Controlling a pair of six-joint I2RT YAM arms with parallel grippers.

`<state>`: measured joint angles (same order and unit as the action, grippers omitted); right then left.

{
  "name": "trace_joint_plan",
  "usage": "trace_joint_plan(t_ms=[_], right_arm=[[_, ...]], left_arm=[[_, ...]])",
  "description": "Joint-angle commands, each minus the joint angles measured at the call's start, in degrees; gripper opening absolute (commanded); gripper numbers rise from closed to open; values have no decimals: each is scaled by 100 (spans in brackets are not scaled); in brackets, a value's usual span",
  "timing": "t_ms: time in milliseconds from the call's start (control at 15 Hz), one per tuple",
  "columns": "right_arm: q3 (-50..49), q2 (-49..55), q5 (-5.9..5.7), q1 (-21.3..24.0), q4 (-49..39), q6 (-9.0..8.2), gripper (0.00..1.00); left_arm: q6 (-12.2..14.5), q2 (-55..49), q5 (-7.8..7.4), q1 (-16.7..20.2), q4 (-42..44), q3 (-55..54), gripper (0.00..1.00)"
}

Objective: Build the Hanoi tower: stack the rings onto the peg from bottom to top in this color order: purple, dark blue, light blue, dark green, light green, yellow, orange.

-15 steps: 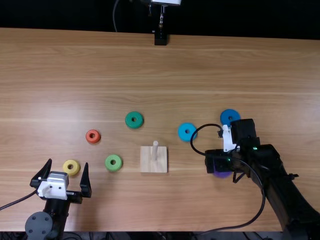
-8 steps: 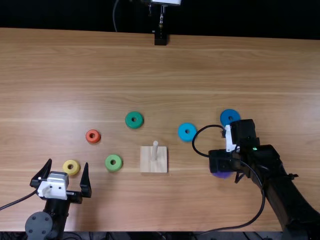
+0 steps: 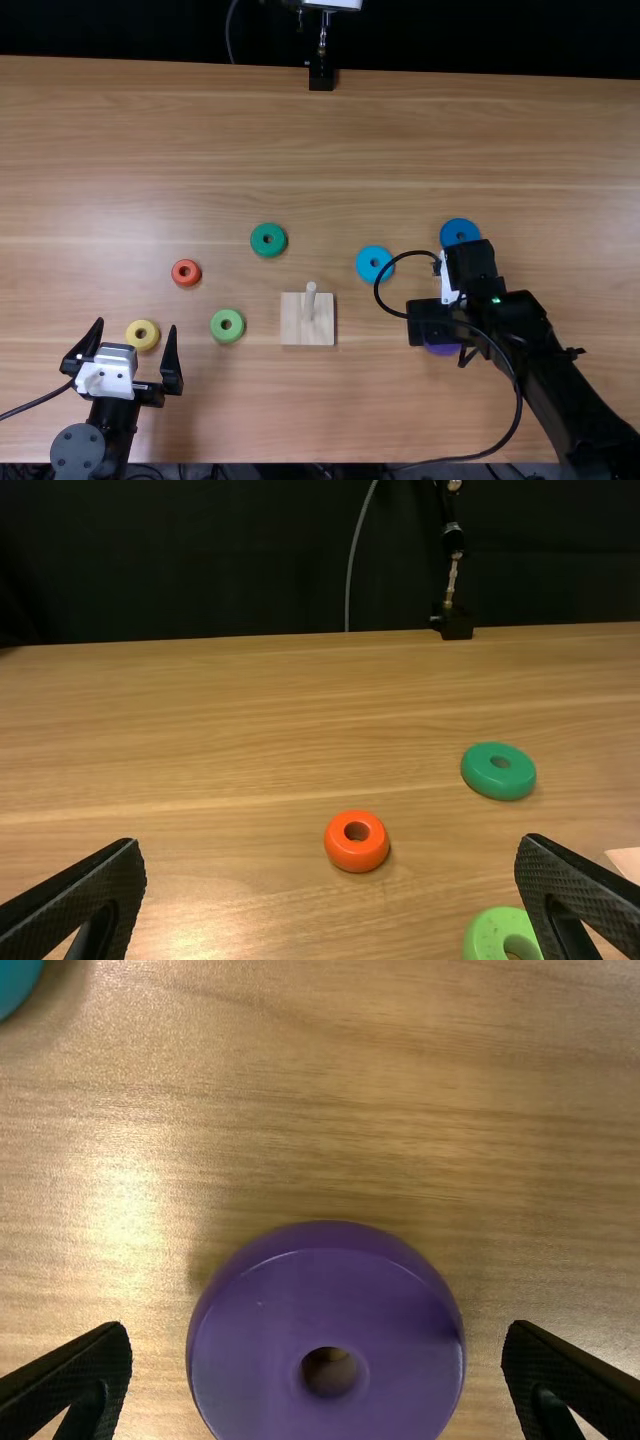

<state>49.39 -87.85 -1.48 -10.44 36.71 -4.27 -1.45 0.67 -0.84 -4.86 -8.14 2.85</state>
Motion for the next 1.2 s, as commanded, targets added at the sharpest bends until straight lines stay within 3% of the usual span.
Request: trace_joint_plan(t_ms=[0, 533, 600, 667, 733, 800, 867, 1133], right_arm=[[-175, -65, -63, -73, 16, -121, 100], [-184, -329, -106, -108, 16, -121, 100], [-201, -329, -148, -108, 16, -121, 93], [-254, -329, -232, -108, 6, -121, 56], [-289, -320, -295, -108, -5, -111, 25], [-298, -320, -306, -99, -5, -111, 6], [-298, -320, -306, -99, -5, -111, 0], [-219, -276, -317, -116, -5, -111, 0]], left_arm=[[61, -67, -21, 47, -61, -285, 100], [61, -67, -21, 47, -61, -285, 100], [61, -67, -21, 47, -61, -285, 100], [61, -67, -21, 47, -61, -285, 100], [61, -67, -21, 47, -61, -285, 100], [61, -67, -21, 47, -61, -285, 100], [61, -67, -21, 47, -61, -285, 100], [61, -67, -21, 47, -61, -285, 100]])
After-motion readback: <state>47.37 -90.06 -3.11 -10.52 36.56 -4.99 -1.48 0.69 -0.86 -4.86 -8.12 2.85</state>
